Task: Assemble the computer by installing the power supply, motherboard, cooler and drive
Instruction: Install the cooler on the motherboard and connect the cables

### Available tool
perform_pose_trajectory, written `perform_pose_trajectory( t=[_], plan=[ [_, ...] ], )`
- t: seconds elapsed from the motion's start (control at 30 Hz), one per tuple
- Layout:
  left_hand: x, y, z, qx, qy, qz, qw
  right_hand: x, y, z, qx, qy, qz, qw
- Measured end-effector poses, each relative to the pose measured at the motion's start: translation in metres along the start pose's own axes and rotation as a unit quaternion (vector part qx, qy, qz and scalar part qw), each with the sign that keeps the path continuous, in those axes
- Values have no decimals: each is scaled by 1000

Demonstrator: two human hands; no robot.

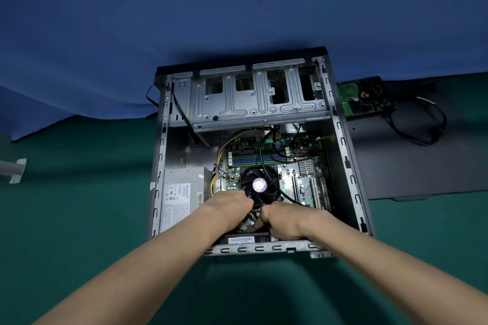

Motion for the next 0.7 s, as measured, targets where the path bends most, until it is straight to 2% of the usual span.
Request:
perform_pose_trajectory(
  t=[0.23, 0.7],
  plan=[
    [-3, 6, 1, 10, -30, -29, 999, -2, 0, 1, 2, 5, 2, 1000],
    [-2, 14, 2, 36, -17, -43, 998, 3, 1, -3, 13, -25, 1, 1000]
  ],
)
Point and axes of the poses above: each hand's wrist, its own z-axis away from the middle knuckle, its own x-axis out of the palm, y = z × x, the point moved 8 cm from there along -z, towards the middle knuckle, and after that the axes turned 12 degrees about -x, right-handed, at the moved point
